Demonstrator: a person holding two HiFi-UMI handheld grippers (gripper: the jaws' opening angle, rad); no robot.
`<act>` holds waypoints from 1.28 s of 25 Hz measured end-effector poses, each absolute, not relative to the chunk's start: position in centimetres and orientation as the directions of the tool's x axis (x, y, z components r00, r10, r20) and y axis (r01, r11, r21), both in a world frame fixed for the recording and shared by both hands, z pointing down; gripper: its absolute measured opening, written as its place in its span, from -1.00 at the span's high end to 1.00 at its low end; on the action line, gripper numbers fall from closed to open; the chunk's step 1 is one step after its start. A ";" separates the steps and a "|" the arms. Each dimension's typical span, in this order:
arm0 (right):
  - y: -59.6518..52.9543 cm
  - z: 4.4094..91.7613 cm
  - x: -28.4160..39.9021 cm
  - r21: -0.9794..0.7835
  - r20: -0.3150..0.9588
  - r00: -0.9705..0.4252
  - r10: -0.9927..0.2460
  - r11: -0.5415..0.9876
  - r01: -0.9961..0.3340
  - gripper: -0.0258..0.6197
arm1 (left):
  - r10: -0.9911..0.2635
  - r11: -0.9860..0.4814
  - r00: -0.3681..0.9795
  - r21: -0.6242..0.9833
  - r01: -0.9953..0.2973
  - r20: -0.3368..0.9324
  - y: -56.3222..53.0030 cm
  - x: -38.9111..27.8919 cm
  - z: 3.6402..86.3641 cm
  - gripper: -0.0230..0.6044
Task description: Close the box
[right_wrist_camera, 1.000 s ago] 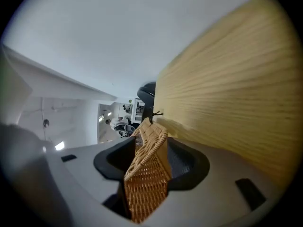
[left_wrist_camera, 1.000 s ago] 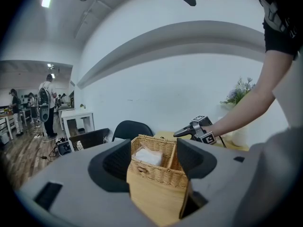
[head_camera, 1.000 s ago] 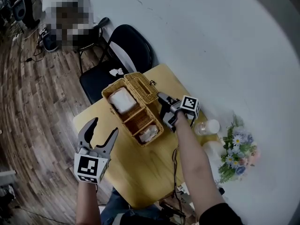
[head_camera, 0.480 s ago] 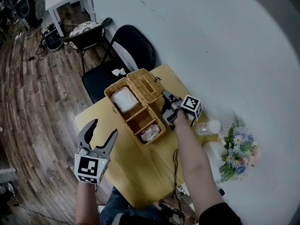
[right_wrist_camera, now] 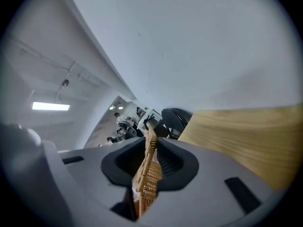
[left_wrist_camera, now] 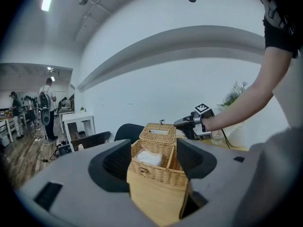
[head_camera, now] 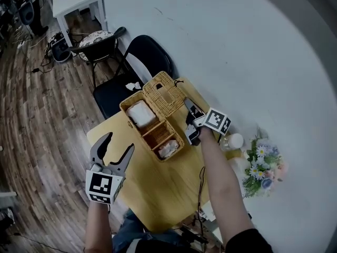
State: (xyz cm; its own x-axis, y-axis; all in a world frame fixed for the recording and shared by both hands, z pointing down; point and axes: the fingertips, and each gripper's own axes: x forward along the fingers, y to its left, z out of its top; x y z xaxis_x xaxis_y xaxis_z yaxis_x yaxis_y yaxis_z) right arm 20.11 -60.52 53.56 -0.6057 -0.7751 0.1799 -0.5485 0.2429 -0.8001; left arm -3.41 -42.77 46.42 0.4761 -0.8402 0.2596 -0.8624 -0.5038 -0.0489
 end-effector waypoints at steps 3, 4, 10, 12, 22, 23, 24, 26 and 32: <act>-60.3 52.7 19.7 -0.712 0.221 -0.586 -0.780 0.281 -0.643 0.72 | -0.839 -0.507 0.478 -0.055 -0.860 0.260 -42.5 -3.5 46.3 -0.05; -60.2 52.4 19.6 -0.680 0.235 -0.575 -0.783 0.290 -0.673 0.73 | -0.839 -0.508 0.479 -0.055 -0.860 0.260 -42.4 -3.5 46.3 -0.05; -59.3 50.8 18.4 -0.463 0.300 -0.519 -0.800 0.354 -0.813 0.73 | -0.838 -0.513 0.487 -0.050 -0.857 0.246 -41.5 -3.7 45.7 -0.05; -58.8 50.0 17.8 -0.397 0.312 -0.511 -0.801 0.378 -0.836 0.73 | -0.839 -0.513 0.489 -0.050 -0.857 0.238 -41.2 -3.8 45.3 -0.05; -56.9 47.9 14.8 -0.100 0.379 -0.434 -0.817 0.430 -0.897 0.73 | -0.848 -0.516 0.495 -0.080 -0.853 0.191 -40.2 -5.2 42.4 -0.05; -56.7 47.8 14.5 -0.074 0.386 -0.427 -0.817 0.434 -0.898 0.73 | -0.849 -0.515 0.495 -0.081 -0.853 0.186 -40.0 -5.4 42.2 -0.05; -56.5 47.7 14.2 -0.054 0.392 -0.423 -0.817 0.438 -0.897 0.73 | -0.850 -0.514 0.494 -0.080 -0.854 0.181 -39.9 -5.5 42.0 -0.05; -56.1 47.4 13.6 -0.032 0.401 -0.418 -0.815 0.443 -0.896 0.73 | -0.854 -0.510 0.493 -0.076 -0.857 0.169 -39.6 -5.9 41.6 -0.05; -54.5 46.8 11.7 -0.002 0.412 -0.421 -0.808 0.461 -0.887 0.74 | -0.858 -0.507 0.496 -0.067 -0.859 0.134 -38.5 -6.6 40.3 -0.05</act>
